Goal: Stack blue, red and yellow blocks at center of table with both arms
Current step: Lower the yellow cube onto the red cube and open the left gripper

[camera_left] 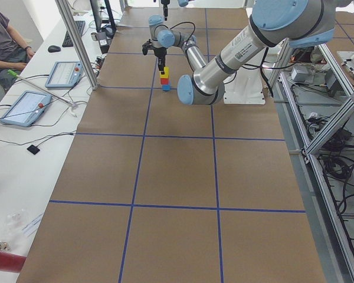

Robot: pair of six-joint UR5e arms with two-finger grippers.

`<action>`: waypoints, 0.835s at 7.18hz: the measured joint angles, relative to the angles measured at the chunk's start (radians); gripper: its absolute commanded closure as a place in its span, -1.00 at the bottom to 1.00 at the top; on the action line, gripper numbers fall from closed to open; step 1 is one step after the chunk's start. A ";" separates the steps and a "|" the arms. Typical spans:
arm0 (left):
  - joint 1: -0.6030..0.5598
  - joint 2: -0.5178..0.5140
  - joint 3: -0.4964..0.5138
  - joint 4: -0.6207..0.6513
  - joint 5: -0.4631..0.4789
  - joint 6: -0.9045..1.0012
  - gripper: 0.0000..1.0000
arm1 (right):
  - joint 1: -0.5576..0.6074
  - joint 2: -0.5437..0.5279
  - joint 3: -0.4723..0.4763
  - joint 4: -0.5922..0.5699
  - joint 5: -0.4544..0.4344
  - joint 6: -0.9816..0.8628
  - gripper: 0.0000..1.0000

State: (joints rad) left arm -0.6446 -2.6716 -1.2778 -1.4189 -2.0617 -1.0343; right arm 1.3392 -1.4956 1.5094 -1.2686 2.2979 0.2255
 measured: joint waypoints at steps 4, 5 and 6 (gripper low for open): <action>-0.001 -0.003 0.038 -0.085 -0.001 -0.047 1.00 | 0.000 0.000 -0.001 0.000 0.000 0.000 -1.00; -0.001 -0.003 0.038 -0.087 -0.002 -0.049 1.00 | 0.000 0.000 0.000 0.000 0.000 0.000 -1.00; 0.001 0.001 0.027 -0.074 -0.005 -0.050 1.00 | 0.000 0.000 0.000 0.000 0.000 0.001 -1.00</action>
State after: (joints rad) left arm -0.6438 -2.6708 -1.2510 -1.4932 -2.0669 -1.0839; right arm 1.3392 -1.4956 1.5094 -1.2687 2.2979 0.2265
